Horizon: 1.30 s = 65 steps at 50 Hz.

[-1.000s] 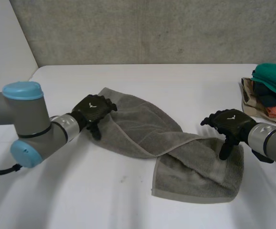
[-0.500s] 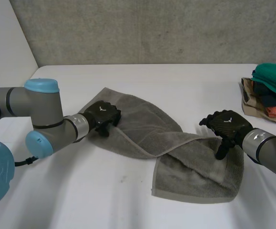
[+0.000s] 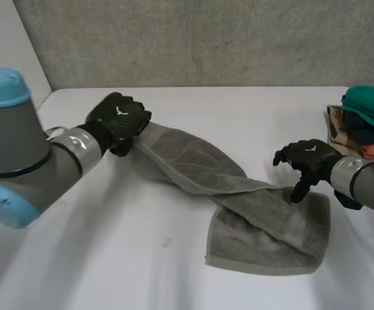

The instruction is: Fold the laundry.

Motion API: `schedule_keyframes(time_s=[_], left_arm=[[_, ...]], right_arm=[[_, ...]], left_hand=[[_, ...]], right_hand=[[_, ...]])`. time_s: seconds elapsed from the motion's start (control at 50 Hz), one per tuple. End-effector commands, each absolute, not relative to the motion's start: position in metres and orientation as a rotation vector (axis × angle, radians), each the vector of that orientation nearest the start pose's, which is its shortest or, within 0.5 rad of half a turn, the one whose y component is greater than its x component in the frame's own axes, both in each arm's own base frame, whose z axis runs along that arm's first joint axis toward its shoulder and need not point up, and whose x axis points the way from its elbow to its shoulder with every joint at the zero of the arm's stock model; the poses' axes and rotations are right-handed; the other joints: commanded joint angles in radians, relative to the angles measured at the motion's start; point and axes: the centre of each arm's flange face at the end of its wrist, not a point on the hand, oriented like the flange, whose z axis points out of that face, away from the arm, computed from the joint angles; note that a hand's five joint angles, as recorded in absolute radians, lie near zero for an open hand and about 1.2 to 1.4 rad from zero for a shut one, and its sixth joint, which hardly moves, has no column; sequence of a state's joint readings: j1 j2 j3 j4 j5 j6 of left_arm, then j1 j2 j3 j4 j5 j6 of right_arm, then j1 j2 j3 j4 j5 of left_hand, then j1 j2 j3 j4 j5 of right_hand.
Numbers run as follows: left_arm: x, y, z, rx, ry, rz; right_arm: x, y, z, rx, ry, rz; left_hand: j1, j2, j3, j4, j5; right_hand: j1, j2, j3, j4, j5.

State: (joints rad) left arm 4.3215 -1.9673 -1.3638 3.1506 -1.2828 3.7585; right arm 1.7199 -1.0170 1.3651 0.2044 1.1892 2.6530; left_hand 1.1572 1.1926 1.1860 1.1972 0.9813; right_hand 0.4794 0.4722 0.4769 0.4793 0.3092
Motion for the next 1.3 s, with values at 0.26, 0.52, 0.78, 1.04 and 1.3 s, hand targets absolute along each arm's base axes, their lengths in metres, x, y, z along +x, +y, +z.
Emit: schedule_keyframes(time_s=[0.26, 0.52, 0.78, 1.04, 1.3], left_arm=[[-0.249, -0.315, 0.265, 1.142, 1.874, -2.2], [-0.255, -0.343, 0.264, 1.015, 1.888, -2.343], [-0.252, -0.347, 0.261, 1.004, 1.894, -2.333], [-0.25, -0.355, 0.255, 0.979, 1.904, -2.314], [-0.264, -0.328, 0.279, 1.007, 1.855, -2.386]], right_arm=[[0.235, -0.356, 0.163, -1.203, 2.325, -1.531], [0.235, -0.354, 0.152, -1.2, 2.353, -1.465], [0.234, -0.351, 0.13, -1.2, 2.396, -1.329], [0.243, -0.351, 0.143, -1.228, 2.362, -1.389], [0.253, -0.352, 0.187, -0.905, 2.238, -1.604]], left_hand=[[0.239, 0.204, 0.21, 0.199, 0.24], [0.239, 0.204, 0.21, 0.199, 0.24], [0.239, 0.204, 0.21, 0.199, 0.24], [0.239, 0.204, 0.21, 0.199, 0.24], [0.239, 0.204, 0.21, 0.199, 0.24]], right_hand=[[0.917, 0.924, 0.919, 0.917, 0.913], [0.412, 0.419, 0.414, 0.412, 0.408], [0.427, 0.434, 0.429, 0.427, 0.423], [0.679, 0.686, 0.682, 0.679, 0.675], [-0.244, -0.237, -0.242, -0.244, -0.249]])
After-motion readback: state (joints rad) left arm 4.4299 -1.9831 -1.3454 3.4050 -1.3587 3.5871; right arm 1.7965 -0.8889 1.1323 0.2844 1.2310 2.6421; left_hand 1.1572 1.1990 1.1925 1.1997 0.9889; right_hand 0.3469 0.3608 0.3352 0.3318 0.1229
